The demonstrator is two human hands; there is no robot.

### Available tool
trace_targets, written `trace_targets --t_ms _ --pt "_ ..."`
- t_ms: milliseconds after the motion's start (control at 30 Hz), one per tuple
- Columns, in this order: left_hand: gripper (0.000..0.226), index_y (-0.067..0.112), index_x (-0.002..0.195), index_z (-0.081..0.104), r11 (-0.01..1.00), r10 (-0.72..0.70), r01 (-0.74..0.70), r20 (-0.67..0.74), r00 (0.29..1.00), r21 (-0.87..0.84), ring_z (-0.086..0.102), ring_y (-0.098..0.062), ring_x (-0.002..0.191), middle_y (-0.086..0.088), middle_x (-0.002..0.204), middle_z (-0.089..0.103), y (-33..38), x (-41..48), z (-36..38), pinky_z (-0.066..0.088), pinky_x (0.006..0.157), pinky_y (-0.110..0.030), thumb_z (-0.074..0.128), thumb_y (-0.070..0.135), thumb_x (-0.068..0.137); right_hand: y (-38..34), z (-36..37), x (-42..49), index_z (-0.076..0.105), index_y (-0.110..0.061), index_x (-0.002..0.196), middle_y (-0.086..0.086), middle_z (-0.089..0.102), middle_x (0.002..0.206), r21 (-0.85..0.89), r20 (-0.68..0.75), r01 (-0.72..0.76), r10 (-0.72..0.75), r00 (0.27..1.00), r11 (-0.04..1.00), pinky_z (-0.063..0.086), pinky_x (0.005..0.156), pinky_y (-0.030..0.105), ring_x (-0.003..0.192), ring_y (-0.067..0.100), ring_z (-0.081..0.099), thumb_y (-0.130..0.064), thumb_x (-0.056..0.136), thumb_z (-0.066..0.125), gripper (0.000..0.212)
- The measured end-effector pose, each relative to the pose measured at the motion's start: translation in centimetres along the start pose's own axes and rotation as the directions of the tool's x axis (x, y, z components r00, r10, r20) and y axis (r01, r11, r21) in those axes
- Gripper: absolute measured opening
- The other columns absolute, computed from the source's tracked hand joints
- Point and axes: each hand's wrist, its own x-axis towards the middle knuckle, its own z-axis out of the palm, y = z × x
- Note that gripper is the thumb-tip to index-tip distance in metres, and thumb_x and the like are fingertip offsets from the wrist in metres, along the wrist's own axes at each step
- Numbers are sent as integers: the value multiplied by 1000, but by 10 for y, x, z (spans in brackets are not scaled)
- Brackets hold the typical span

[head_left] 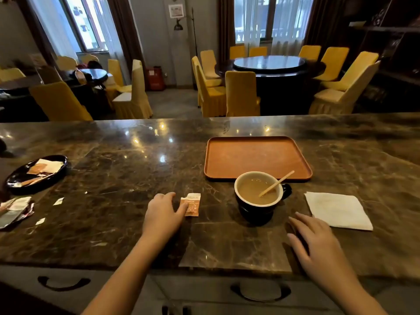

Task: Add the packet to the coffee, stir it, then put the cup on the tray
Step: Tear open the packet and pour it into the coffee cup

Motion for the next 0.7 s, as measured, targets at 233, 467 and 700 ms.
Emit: trace_targets --t_ms 233,467,700 --pt "41 14 113 57 997 -36 36 -2 999 65 47 -20 103 -8 114 52 4 11 16 44 79 -30 63 39 81 8 23 -4 -3 -22 143 -2 -4 156 -263 158 56 -14 987 963 -3 113 30 142 13 -7 -52 92 14 61" --pt "29 19 95 53 974 -81 88 43 996 -209 56 -11 78 5 85 57 8 14 19 43 59 -21 73 16 73 13 27 -4 2 -19 143 1 2 156 -256 112 86 -59 992 963 -5 111 29 142 14 -3 -51 92 15 61" --pt "20 22 100 62 869 -2 100 199 980 -484 63 -8 84 4 95 66 29 -14 -2 48 66 -20 66 18 81 12 27 -8 20 -21 142 -1 18 154 -180 21 99 -97 995 979 1 111 27 141 12 11 -49 92 27 58"
